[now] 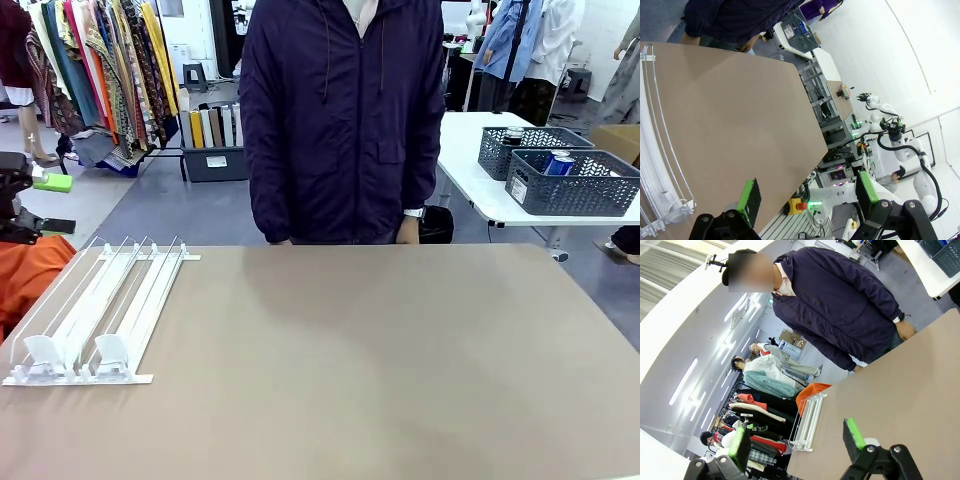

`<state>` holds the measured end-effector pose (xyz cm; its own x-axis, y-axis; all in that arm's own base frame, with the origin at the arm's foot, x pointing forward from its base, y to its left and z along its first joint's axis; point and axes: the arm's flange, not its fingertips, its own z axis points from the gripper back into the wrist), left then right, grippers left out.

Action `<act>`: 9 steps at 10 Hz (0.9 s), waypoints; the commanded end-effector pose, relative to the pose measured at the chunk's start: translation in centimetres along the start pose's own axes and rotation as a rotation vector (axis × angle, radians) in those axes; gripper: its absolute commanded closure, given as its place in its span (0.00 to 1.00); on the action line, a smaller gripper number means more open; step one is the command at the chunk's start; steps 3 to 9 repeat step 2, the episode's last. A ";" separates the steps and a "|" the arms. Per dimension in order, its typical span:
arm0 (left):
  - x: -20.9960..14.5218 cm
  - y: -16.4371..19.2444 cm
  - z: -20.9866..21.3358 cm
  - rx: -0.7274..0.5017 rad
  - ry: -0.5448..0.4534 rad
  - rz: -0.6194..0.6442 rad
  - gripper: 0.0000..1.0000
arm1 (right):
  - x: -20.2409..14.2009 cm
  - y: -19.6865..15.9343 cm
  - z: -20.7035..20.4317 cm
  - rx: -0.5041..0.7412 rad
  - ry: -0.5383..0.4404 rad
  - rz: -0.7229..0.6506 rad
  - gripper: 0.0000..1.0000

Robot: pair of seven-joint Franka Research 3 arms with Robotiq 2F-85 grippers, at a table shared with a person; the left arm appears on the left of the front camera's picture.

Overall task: Retrieve and store the cans from the dispenser.
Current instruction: Pick up one can from the Automatic Can Dispenser and place it in the middle of the table.

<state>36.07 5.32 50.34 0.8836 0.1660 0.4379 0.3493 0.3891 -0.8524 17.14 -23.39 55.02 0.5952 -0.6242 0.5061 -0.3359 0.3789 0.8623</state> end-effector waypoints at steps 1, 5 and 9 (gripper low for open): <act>-0.2 -0.2 0.4 0.005 0.008 0.006 0.00 | 0.2 0.1 -0.3 0.021 -0.012 0.026 0.00; -0.2 -0.2 0.4 0.005 0.008 0.006 0.00 | 0.2 0.1 -0.3 0.021 -0.012 0.026 0.00; -0.2 -0.2 0.4 0.005 0.008 0.006 0.00 | 0.2 0.1 -0.3 0.021 -0.012 0.026 0.00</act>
